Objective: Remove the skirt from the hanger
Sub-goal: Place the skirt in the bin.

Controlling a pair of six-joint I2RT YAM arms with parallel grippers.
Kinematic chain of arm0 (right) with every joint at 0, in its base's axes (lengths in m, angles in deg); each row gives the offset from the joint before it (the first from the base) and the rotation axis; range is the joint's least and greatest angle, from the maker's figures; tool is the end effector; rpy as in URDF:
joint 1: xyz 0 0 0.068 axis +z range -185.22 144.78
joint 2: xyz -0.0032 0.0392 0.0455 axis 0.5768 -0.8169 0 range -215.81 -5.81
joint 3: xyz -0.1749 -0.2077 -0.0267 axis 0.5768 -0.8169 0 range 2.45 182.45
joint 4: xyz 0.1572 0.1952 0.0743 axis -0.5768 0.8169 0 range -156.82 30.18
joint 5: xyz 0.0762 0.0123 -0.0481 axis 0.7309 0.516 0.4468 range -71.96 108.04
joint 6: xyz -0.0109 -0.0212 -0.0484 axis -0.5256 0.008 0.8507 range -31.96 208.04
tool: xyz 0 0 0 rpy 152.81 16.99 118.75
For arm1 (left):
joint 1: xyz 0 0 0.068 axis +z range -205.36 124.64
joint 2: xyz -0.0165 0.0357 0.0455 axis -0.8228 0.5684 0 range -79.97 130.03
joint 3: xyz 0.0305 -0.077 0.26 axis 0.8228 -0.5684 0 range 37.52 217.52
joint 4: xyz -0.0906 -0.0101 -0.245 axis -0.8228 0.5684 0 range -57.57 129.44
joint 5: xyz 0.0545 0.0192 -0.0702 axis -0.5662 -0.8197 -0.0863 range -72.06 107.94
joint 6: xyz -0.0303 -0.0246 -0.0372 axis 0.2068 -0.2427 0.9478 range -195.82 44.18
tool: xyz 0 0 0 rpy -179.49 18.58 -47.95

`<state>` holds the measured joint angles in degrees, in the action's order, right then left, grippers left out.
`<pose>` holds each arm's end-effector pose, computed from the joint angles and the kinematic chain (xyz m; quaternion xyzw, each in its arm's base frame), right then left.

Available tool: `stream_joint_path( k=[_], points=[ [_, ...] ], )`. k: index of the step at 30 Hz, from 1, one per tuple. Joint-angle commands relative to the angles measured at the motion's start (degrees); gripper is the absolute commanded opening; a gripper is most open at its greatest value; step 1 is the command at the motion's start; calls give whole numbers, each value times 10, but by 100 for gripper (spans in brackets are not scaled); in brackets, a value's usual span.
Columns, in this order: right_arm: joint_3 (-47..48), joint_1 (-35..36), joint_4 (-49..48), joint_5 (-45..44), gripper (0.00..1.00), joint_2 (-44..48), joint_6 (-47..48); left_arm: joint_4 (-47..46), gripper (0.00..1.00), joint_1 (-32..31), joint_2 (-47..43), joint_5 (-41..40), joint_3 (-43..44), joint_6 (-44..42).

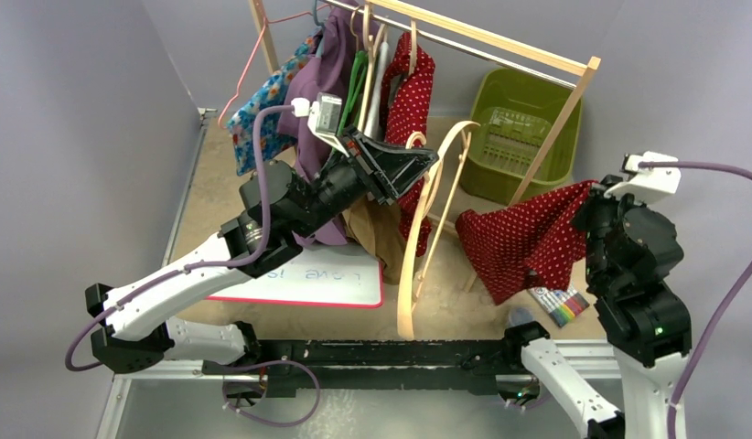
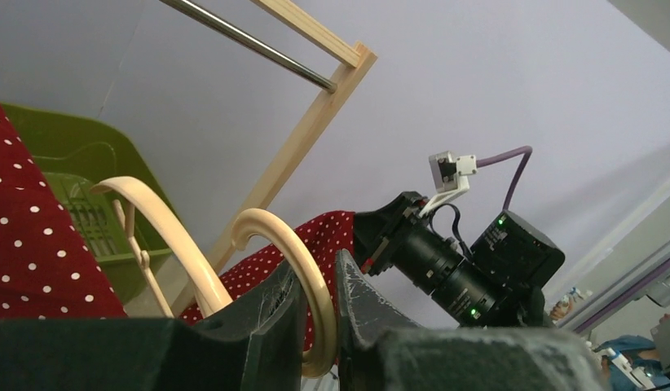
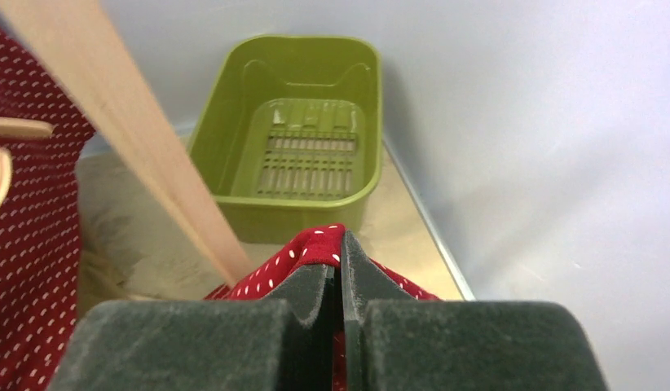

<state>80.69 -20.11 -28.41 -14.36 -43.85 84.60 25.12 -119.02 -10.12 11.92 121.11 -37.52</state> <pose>0.0672 -0.0017 0.4834 0.1314 0.6853 -0.0804 0.7118 0.1163 -0.2267 0.5172 0.0818 0.5610 -0.6209 0.5414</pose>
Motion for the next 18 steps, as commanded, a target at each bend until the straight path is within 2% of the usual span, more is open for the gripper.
stream_joint_path(
  k=[1,10,15,18],
  points=[
    [62,2,-63,-98,0,-58,2,-6,0,1,-12,-21,21,-22],
    [101,-16,-179,-88,0,-199,-45,14,0,1,1,-15,44,-2],
    [125,-201,-203,158,0,-237,-99,15,0,1,1,-16,42,21],
    [141,-232,-202,200,0,-256,-106,18,0,1,0,-16,43,23]
  ],
)
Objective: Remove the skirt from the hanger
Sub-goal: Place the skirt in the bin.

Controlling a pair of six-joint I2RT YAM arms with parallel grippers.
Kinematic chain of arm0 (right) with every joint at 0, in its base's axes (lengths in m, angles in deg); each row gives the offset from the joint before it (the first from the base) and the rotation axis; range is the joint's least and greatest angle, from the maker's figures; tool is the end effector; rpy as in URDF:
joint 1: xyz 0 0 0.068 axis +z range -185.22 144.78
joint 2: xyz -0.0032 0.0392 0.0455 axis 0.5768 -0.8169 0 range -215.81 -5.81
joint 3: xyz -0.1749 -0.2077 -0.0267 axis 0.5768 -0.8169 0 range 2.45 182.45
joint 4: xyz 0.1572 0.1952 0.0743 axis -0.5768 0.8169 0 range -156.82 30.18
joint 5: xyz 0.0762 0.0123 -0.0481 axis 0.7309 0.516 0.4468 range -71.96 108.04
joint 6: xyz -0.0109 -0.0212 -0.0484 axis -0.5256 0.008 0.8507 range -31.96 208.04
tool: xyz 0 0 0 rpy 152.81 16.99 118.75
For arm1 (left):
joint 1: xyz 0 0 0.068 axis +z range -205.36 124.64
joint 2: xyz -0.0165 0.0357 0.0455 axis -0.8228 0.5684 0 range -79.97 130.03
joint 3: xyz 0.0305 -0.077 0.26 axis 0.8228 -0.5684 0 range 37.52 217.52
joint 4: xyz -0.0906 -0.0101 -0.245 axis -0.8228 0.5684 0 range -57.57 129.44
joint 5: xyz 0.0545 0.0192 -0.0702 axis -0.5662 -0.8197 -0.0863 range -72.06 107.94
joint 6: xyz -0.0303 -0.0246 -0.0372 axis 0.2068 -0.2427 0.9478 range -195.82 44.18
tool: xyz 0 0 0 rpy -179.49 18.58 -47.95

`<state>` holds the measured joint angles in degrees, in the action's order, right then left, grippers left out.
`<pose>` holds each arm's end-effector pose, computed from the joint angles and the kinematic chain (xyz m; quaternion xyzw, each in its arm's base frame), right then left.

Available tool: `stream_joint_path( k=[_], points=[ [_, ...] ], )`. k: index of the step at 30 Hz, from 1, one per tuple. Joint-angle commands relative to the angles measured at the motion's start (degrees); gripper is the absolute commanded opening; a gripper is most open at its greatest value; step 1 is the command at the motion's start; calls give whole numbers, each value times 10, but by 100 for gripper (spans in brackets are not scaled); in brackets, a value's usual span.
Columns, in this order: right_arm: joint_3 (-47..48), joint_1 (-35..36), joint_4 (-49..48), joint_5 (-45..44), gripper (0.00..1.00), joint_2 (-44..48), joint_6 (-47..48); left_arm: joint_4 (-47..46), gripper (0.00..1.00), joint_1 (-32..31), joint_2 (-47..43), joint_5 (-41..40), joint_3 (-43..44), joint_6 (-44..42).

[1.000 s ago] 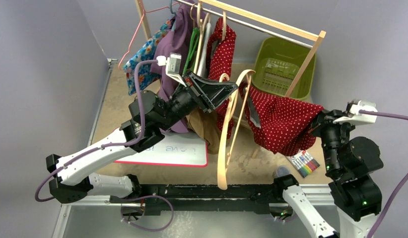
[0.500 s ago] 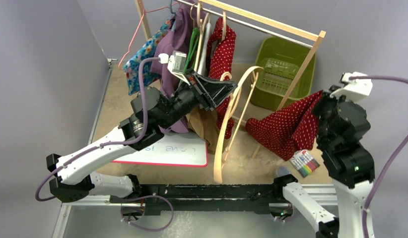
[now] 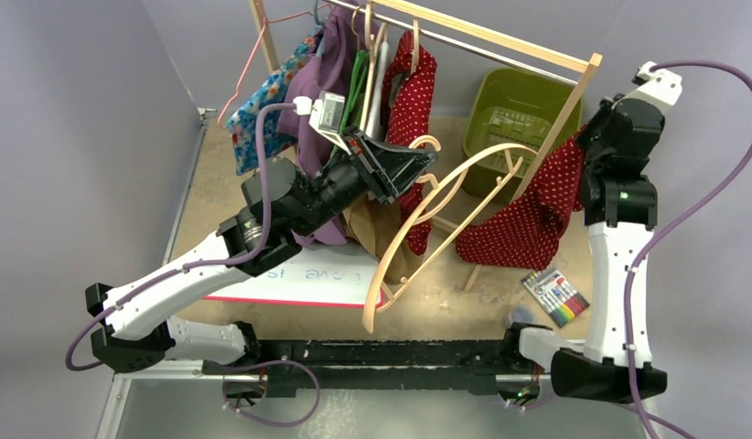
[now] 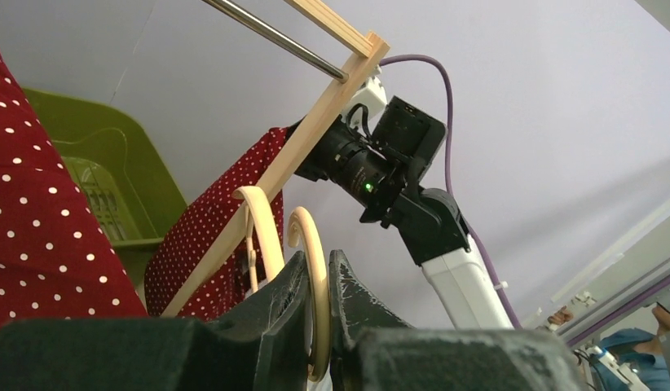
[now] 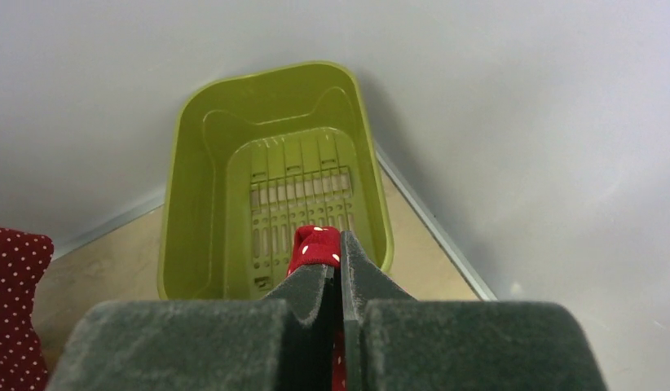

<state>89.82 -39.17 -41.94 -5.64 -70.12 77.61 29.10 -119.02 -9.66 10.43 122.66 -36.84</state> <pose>0.2125 -0.0290 0.4993 0.2297 0.6796 -0.1086 0.6882 0.1177 -0.2276 0.5169 0.0732 0.5832 -0.6068 0.5351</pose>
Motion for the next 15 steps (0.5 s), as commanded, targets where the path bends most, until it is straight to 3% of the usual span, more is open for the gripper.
stream_joint_path(
  k=[1,9,15],
  points=[
    [55,-45,-63,119,0,3,-39,-21,0,1,-5,-3,28,16],
    [186,-86,-27,105,0,-39,-19,-16,0,1,-7,-14,21,15],
    [351,-138,-2,204,0,-143,-37,-20,0,1,-19,-21,9,19]
  ],
)
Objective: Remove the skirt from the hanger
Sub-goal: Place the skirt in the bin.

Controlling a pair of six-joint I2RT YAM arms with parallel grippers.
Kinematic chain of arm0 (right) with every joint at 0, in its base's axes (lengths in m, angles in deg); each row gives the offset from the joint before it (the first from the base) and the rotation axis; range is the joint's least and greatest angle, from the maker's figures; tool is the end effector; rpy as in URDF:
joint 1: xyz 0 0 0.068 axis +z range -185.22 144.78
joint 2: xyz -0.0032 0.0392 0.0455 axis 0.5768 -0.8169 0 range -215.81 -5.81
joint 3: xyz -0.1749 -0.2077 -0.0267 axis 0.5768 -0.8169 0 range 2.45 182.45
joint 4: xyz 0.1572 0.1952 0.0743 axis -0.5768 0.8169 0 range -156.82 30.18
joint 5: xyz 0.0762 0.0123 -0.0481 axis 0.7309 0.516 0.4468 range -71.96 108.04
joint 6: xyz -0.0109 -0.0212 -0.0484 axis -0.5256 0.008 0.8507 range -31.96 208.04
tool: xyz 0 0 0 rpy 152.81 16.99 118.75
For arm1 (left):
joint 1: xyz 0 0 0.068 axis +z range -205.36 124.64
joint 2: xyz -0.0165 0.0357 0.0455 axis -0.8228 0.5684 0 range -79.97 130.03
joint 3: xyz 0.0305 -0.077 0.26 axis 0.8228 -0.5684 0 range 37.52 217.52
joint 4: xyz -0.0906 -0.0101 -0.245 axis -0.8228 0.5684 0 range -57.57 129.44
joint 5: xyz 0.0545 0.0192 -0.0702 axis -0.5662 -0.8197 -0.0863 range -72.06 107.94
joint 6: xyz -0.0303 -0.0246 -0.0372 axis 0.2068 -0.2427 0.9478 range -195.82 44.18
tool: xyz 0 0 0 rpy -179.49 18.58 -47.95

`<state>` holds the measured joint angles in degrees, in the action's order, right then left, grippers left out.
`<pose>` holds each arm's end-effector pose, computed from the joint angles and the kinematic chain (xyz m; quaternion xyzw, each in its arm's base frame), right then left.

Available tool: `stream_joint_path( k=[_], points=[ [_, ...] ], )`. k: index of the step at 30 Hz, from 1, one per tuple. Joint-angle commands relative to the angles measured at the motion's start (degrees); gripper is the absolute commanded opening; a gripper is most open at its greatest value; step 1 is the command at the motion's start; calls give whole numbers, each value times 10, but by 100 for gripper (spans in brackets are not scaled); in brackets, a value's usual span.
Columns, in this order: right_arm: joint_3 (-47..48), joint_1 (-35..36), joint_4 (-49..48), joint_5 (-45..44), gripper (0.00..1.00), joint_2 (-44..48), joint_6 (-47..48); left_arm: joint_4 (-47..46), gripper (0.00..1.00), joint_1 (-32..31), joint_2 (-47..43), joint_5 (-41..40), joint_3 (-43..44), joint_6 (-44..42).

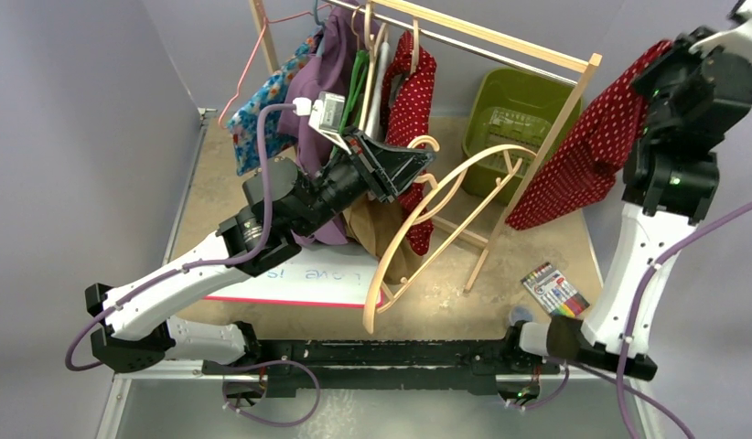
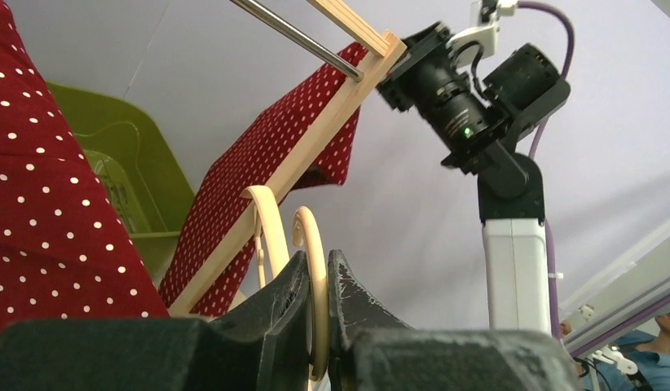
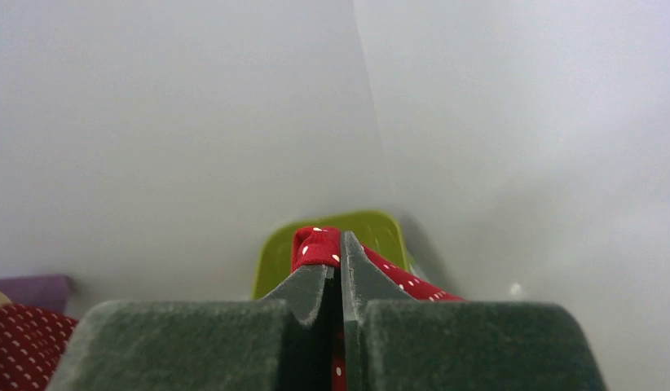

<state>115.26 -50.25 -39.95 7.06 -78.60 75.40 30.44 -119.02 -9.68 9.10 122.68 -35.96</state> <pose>0.1885 -0.0577 0.5940 0.2207 0.5828 -0.0756 0.7784 0.1187 -0.2276 0.5146 0.0619 0.5940 -0.6005 0.5317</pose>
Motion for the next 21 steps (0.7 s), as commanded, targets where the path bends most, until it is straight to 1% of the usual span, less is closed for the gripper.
stream_joint_path(
  k=[1,5,9,13,17,21],
  points=[
    [125,-34,-24,102,0,-79,-20,-35,0,1,-22,-8,7,11],
    [223,-43,-54,197,0,-153,-51,-38,0,1,-29,-5,0,12],
    [272,-48,-116,291,0,-210,-109,-37,0,1,-35,-6,-3,9],
    [250,-49,-240,387,0,-235,-192,-36,0,1,-39,-7,-8,8],
    [256,-59,-268,425,0,-280,-237,-37,0,2,-44,-7,-12,11],
    [182,-61,-306,435,0,-298,-238,-36,0,1,-46,-5,-15,16]
  ],
)
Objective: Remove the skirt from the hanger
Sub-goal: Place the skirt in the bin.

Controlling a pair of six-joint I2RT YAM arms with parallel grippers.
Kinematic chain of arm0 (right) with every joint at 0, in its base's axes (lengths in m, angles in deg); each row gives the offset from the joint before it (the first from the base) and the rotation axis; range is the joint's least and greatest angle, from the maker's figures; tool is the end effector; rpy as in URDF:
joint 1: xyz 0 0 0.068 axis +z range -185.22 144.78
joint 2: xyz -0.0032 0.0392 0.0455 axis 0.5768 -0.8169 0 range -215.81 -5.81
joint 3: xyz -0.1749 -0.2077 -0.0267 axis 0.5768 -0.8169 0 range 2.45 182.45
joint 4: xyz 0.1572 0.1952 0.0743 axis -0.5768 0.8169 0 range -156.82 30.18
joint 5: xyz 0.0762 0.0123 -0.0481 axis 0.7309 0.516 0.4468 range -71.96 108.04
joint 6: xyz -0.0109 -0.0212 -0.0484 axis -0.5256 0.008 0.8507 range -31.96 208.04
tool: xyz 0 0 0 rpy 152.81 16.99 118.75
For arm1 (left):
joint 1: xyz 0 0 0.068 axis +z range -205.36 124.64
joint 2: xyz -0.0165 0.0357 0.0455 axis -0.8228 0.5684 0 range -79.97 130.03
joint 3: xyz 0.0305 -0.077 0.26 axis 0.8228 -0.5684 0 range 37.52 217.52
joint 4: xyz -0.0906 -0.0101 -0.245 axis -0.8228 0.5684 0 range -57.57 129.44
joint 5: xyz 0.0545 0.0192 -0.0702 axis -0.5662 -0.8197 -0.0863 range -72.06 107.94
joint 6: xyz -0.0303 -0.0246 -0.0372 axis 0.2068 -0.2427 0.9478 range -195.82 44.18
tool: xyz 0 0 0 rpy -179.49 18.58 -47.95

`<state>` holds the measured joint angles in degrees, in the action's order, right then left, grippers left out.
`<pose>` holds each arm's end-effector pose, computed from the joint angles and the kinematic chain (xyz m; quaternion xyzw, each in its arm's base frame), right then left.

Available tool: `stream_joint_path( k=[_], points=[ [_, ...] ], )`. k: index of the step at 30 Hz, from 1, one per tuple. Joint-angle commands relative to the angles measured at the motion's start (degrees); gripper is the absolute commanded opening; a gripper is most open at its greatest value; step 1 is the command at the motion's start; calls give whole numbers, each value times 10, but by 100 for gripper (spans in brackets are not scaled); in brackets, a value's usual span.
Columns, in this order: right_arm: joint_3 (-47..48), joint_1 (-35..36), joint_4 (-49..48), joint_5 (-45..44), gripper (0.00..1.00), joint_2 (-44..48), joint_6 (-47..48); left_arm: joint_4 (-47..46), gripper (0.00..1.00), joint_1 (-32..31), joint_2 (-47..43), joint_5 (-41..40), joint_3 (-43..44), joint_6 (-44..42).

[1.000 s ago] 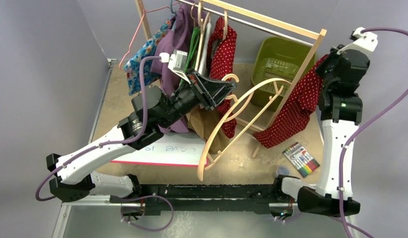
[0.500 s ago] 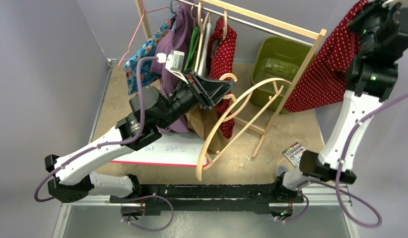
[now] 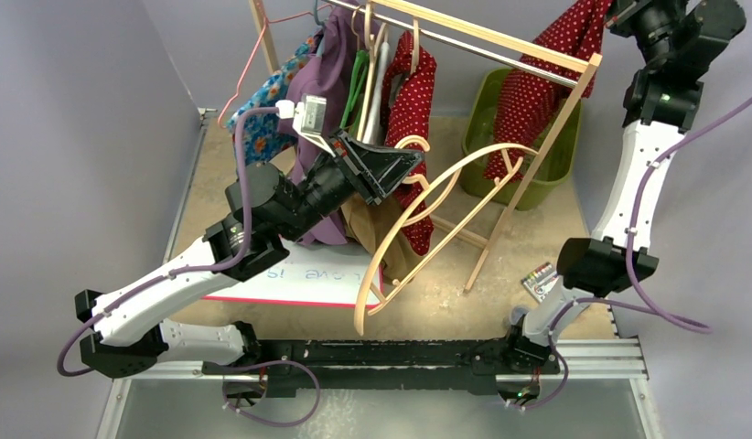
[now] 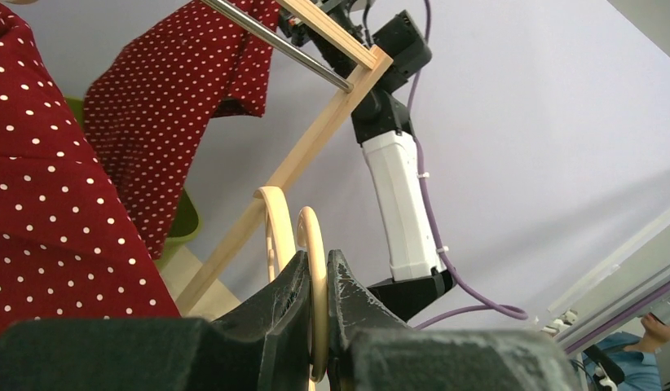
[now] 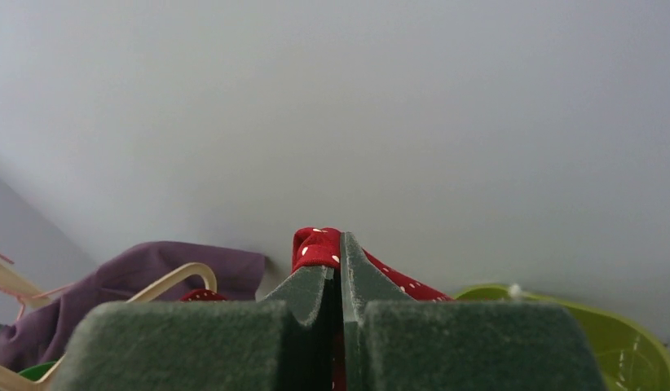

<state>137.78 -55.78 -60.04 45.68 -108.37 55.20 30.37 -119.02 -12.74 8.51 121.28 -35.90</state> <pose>0.3296 -0.1060 0.6005 0.0503 0.5508 0.2140 0.8052 0.1111 -0.2115 0.5190 0.0543 0.5829 -0.6062 0.5383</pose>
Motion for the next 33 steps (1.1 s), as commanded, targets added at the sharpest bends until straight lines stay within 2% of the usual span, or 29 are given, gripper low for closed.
stream_joint_path(
  k=[1,5,8,14,17,22,27,33],
  points=[
    [-61,-5,-98,43,0,-5,-25,-36,0,1,-16,2,-1,16],
    [-124,-7,-65,-14,0,-8,32,-35,0,2,-17,3,0,21],
    [-123,-11,-40,-70,0,-10,75,-31,0,1,-17,4,2,23],
    [66,-28,40,-98,0,-85,96,-28,0,1,-12,1,8,22],
    [79,-28,11,-86,0,-98,85,-29,0,1,-8,4,14,21],
    [24,-22,-56,-45,0,-96,49,-21,0,1,-3,0,20,17],
    [-28,20,-27,-17,0,-113,53,-19,0,1,3,1,22,16],
    [-203,54,-32,5,0,-64,59,-21,0,1,5,1,21,23]
  ],
)
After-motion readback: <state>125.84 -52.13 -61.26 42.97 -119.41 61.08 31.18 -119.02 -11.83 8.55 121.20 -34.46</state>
